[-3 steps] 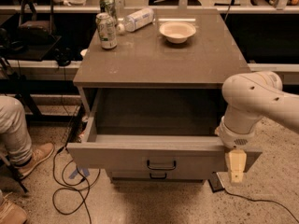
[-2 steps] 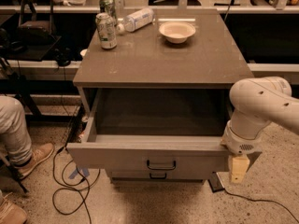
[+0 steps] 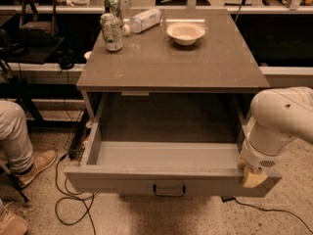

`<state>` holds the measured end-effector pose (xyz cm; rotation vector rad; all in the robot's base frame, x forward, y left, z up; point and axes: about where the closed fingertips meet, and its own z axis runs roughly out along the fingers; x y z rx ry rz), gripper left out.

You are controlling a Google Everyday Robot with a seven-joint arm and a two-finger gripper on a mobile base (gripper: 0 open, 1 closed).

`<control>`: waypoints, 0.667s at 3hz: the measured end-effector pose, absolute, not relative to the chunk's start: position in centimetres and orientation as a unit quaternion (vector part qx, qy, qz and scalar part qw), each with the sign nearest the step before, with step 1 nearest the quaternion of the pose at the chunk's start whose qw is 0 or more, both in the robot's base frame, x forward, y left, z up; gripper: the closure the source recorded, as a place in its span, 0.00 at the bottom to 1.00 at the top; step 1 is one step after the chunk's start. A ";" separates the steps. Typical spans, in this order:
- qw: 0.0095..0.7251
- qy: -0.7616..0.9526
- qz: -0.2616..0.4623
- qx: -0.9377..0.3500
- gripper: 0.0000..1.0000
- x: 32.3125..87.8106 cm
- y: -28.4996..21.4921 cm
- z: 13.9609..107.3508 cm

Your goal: Open top drawer

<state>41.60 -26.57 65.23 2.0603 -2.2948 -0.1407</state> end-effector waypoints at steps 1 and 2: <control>0.027 -0.743 -0.046 0.667 0.95 41.6 -26.6 65.2; 0.018 -0.753 -0.044 0.657 0.98 40.2 -27.7 65.6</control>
Offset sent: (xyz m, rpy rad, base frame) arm -0.0367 -0.0309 0.0113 0.0257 -0.0413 -0.0814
